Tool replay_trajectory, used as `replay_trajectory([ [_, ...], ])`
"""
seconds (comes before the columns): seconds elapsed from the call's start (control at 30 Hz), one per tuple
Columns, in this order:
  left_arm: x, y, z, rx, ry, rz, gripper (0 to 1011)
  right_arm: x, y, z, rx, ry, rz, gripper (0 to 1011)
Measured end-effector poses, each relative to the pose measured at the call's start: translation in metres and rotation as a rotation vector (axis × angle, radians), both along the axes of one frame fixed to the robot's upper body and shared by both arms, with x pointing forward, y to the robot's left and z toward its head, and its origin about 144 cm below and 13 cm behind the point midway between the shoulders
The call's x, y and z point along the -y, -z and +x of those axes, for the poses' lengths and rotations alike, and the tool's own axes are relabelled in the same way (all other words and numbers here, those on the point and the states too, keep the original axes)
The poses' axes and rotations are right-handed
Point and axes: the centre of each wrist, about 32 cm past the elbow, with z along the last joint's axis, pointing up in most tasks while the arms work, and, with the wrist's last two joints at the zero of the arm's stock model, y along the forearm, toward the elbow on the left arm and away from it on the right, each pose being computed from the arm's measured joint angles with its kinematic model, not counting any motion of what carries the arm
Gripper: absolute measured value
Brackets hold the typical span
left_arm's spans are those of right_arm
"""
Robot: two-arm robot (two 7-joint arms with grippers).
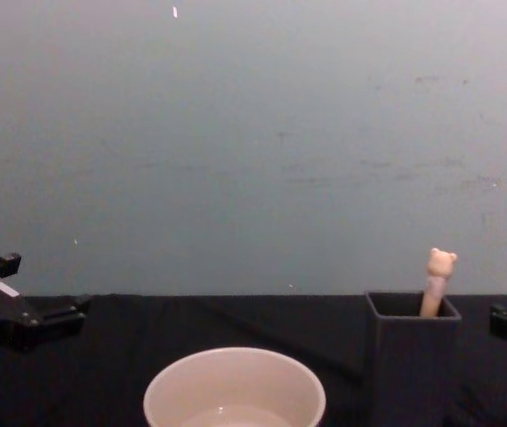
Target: Pick up the stirring spoon with one hand, stir inside the cup, then place it back in its original position.
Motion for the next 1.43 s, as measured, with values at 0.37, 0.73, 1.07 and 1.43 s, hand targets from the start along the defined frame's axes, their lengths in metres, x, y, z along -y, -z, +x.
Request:
replay_trajectory([
  [0.37,0.0000,0.0000,0.0000,0.000,0.000,0.000,1001,0.0000,-0.0004,-0.0003,0.004,0.001,-0.001,1004],
  [0.73,0.0000,0.0000,0.0000,0.000,0.000,0.000,1001,-0.0001,-0.0006,-0.0004,0.006,0.002,-0.001,1004],
  [1.07,0.0000,0.0000,0.0000,0.000,0.000,0.000,1001,-0.0001,-0.0008,-0.0004,0.007,0.002,0.000,1004],
  [1.43,0.0000,0.0000,0.0000,0.000,0.000,0.000,1001,-0.0001,-0.0008,-0.0004,0.007,0.002,0.000,1004],
])
